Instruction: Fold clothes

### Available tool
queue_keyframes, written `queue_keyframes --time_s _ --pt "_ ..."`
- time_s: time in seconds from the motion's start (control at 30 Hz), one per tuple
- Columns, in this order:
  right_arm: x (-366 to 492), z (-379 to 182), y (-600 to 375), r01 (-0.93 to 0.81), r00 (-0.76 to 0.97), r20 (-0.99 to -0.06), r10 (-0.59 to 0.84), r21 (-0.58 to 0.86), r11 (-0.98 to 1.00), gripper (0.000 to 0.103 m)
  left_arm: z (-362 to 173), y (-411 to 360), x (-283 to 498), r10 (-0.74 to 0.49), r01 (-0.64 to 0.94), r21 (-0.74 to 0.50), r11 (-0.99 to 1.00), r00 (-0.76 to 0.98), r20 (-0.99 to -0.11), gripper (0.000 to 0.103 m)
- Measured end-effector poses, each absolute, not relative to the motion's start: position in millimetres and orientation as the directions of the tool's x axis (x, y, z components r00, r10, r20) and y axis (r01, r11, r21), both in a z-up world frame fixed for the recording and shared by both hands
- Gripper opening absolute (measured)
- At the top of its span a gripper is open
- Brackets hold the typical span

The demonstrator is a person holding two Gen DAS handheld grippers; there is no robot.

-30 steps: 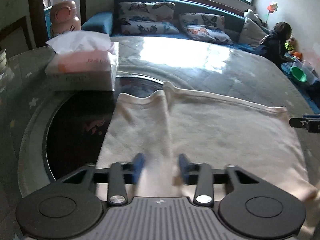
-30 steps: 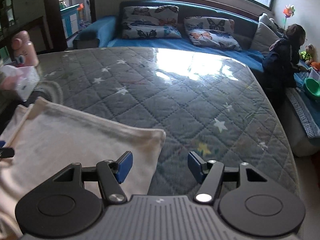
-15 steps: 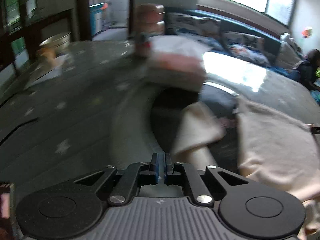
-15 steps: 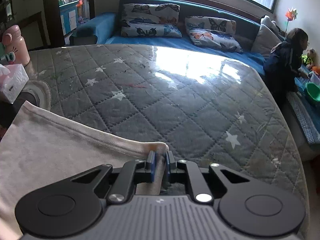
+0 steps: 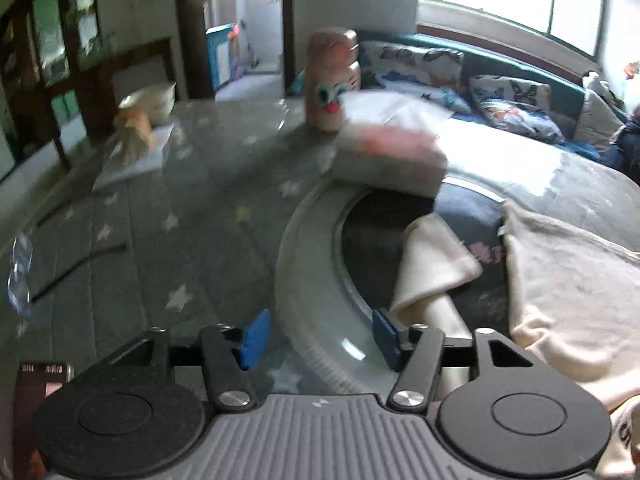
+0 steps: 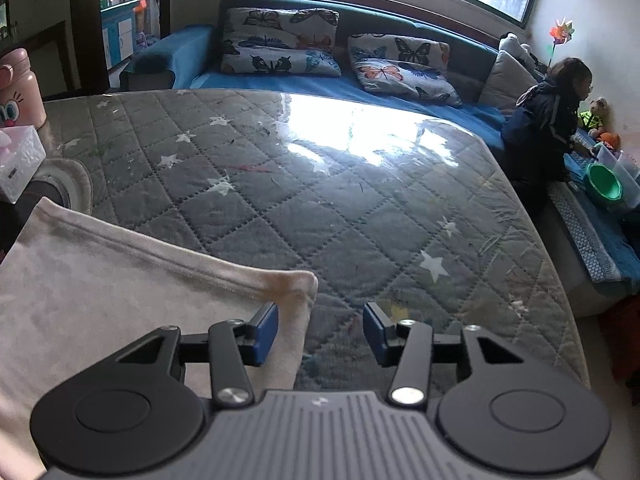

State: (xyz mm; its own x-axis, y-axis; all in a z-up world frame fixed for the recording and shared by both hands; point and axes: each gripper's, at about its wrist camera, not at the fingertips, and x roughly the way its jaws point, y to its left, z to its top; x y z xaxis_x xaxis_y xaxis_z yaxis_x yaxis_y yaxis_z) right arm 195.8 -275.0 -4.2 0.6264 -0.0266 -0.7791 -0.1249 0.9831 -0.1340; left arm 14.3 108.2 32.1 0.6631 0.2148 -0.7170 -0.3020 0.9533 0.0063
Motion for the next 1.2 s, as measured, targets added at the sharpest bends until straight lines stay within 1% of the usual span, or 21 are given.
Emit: queue_keyframes --time_s 0.07,0.1,0.17,0.4,0.53,0.73,0.77,0.87,1.03,1.13,1.2 --pt "192.8 -3.1 -273.3 -0.125 0.627 -0.778 -0.032 -0.141 0.982 0.053 37.8 100.8 16.5 0.202 -0.283 0.001 0.959 0.681 -0.704 0.076" --pt "191.4 -2.7 -272.6 -0.127 0.627 -0.779 -0.030 -0.140 0.982 0.055 40.6 97.2 17.6 0.195 -0.271 0.000 0.962 0.691 -0.697 0.077" --pt "189.5 -2.0 -270.0 -0.132 0.628 -0.778 -0.032 -0.147 0.980 0.056 44.8 92.4 20.5 0.178 -0.245 -0.001 0.969 0.705 -0.687 0.078" --pt "198.0 -1.3 -267.4 -0.143 0.626 -0.779 -0.011 -0.129 0.981 0.055 45.5 79.0 34.1 0.101 -0.164 -0.028 0.986 0.723 -0.684 0.079" --pt "208.4 -6.0 -269.2 -0.140 0.613 -0.790 0.004 -0.104 0.985 0.049 39.2 64.1 42.2 0.027 -0.101 -0.067 0.993 0.720 -0.693 0.079" --pt "220.3 -15.7 -275.6 -0.142 0.602 -0.797 0.038 -0.059 0.988 0.048 24.6 41.9 49.2 -0.090 0.002 -0.122 0.992 0.693 -0.715 0.079" --pt "222.5 -16.1 -276.7 -0.143 0.603 -0.796 0.047 -0.050 0.988 0.048 22.6 39.2 49.4 -0.094 0.010 -0.121 0.993 0.689 -0.719 0.079" --pt "229.6 -17.7 -277.3 -0.150 0.605 -0.793 0.068 -0.030 0.988 0.041 16.0 35.3 49.9 -0.104 0.029 -0.115 0.993 0.676 -0.730 0.079" --pt "239.6 -17.8 -269.6 -0.133 0.619 -0.784 0.040 -0.055 0.990 0.041 12.5 26.9 41.8 -0.131 0.063 -0.120 0.991 0.664 -0.736 0.079" --pt "234.9 -11.5 -263.7 -0.146 0.627 -0.779 0.026 -0.084 0.986 0.042 16.6 11.5 30.9 -0.207 0.143 -0.150 0.978 0.663 -0.719 0.077" --pt "221.9 -2.4 -261.0 -0.191 0.627 -0.777 0.057 -0.083 0.978 0.043 20.2 1.5 21.1 -0.254 0.199 -0.161 0.967 0.659 -0.708 0.077"
